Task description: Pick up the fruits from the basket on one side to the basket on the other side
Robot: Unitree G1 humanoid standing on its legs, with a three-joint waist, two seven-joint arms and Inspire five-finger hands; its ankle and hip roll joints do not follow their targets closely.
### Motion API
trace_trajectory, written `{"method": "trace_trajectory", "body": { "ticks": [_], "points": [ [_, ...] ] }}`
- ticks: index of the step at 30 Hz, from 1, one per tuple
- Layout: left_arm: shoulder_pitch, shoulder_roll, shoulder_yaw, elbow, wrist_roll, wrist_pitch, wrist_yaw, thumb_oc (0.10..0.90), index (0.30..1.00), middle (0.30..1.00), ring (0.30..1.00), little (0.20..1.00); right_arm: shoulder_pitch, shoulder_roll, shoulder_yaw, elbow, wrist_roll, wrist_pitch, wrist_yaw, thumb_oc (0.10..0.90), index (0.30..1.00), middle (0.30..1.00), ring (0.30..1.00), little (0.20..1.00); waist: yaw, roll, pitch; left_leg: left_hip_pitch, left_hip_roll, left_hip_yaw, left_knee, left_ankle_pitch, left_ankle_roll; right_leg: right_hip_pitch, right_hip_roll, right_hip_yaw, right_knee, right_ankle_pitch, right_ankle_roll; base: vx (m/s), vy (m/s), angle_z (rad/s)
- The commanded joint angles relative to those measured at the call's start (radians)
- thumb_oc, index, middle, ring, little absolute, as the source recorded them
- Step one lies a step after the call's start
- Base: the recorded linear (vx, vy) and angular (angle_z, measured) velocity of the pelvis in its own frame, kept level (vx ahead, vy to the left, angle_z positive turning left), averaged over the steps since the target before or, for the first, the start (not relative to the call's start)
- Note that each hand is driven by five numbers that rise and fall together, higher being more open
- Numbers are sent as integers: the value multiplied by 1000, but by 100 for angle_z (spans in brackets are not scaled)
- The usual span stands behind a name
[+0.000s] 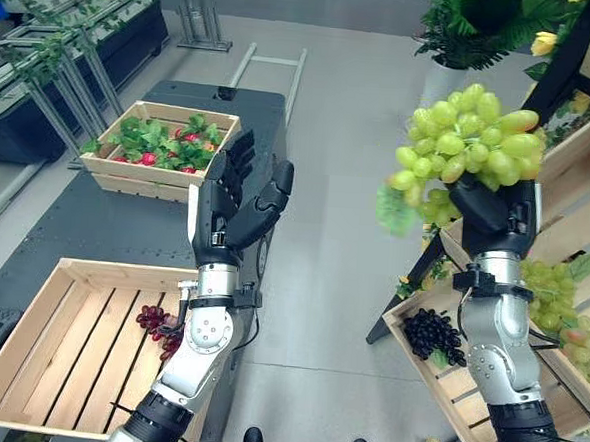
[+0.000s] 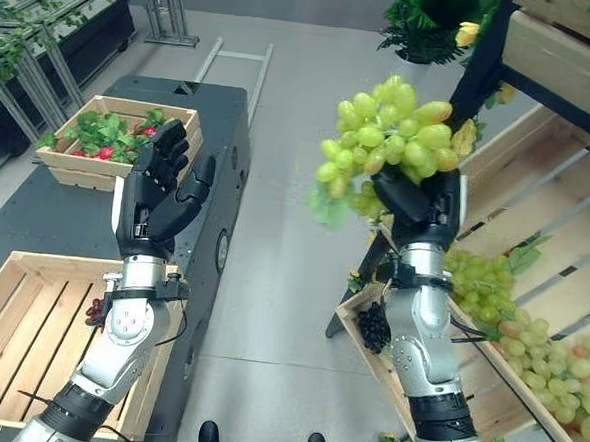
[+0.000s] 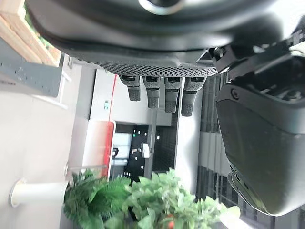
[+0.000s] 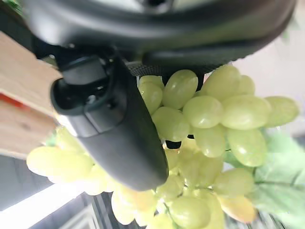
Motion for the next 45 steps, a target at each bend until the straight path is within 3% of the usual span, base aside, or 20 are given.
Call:
{"method": "trace_trajectory", "body": {
  "ticks": [1, 8, 19, 29, 42, 45],
  "points": [
    [-162, 3, -24, 27, 12, -95, -13, 800, 900, 900, 900, 900, -132, -59, -112, -74, -38, -188, -53, 400, 300, 300, 300, 300, -14, 9, -99, 54, -39, -21, 2, -132, 22, -18, 113, -44, 2, 23, -73, -4, 26, -22],
    [-169, 2, -61, 48, -12, -106, -31, 800, 900, 900, 900, 900, -132, -91, -173, -21, -42, -196, -147, 400, 300, 300, 300, 300, -40, 6, -102, 56, -33, 4, 2, -133, 23, -33, 114, -15, 2, 35, -69, -3, 16, -11],
    [-167, -5, -117, 63, -30, -131, -56, 800, 900, 900, 900, 900, -119, -117, -201, 56, 24, -199, -159, 400, 300, 300, 300, 300, -82, 3, -103, 72, -25, 41, 2, -151, 28, -46, 117, 19, 2, 39, -63, 3, 5, -13],
    [-191, -23, -171, 77, -48, -124, -71, 800, 900, 900, 900, 900, -134, -167, -199, 236, 61, -84, -126, 400, 300, 300, 300, 300, -103, -5, -111, 77, -14, 62, 2, -154, 23, -63, 122, 36, 2, 50, -61, 5, -15, -13],
    [-216, -16, -216, 65, -67, -88, -69, 800, 900, 900, 900, 900, -208, -241, -104, 543, -70, 61, -127, 400, 300, 300, 300, 300, -78, -16, -109, 69, -14, 39, 2, -150, 21, -71, 122, 17, 2, 58, -65, 2, -18, 0],
    [-218, -15, -221, 66, -73, -87, -76, 800, 900, 900, 900, 900, -227, -252, -60, 583, -178, 143, -130, 400, 300, 300, 300, 300, -70, -17, -108, 66, -15, 36, 2, -148, 20, -71, 119, 9, 2, 59, -64, 0, 0, 0]
  ]
}}
